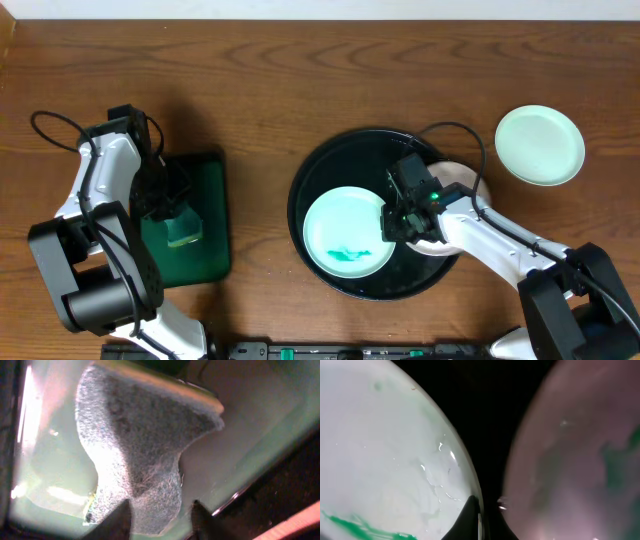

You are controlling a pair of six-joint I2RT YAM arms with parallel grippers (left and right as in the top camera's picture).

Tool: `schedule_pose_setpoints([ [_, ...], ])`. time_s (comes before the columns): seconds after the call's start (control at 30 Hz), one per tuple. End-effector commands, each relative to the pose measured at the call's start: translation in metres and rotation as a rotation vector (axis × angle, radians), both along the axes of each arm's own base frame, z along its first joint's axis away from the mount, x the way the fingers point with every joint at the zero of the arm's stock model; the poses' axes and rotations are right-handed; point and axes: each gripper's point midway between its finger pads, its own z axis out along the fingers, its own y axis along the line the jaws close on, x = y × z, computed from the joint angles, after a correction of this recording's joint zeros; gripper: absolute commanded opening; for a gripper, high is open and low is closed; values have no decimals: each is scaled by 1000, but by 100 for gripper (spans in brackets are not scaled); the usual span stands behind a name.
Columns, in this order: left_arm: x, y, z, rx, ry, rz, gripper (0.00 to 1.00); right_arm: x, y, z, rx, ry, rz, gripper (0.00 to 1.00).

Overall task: Clean dirty plates on tray and stack at the side
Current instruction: 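Grip the pink plate rim with the right gripper and tilt it up, then hold the pink plate tilted up with the right gripper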

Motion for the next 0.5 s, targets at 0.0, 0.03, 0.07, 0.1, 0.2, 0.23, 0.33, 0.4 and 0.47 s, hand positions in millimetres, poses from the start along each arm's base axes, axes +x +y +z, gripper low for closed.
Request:
schedule_pose_setpoints([
  [0.0,-3,-2,4,2,-2,-9,34,-7,6,-14,-35,13,60,1],
  [0.03,-4,-2,4,1,-2,-9,35,-6,7,-13,-32,11,59,1],
  [0.07,-4,-2,4,1,-2,-9,35,-6,8,-12,-27,11,60,1],
  [0.1,-4,-2,4,1,-1,-9,36,-6,10,-12,-21,12,61,1],
  [0.2,-5,-2,4,0,3,-9,39,-6,11,-11,-13,15,58,1],
  [0.23,-5,-2,4,-1,4,-9,39,-4,12,-11,-11,10,58,1],
  [0.33,-5,-2,4,-1,5,-9,39,6,12,-6,-10,-16,46,1],
  [0.4,-6,-3,4,-2,8,-9,38,16,11,0,-13,-34,1,1],
  [0.47,-7,-3,5,-4,12,-9,33,25,12,6,-3,-50,-33,1],
])
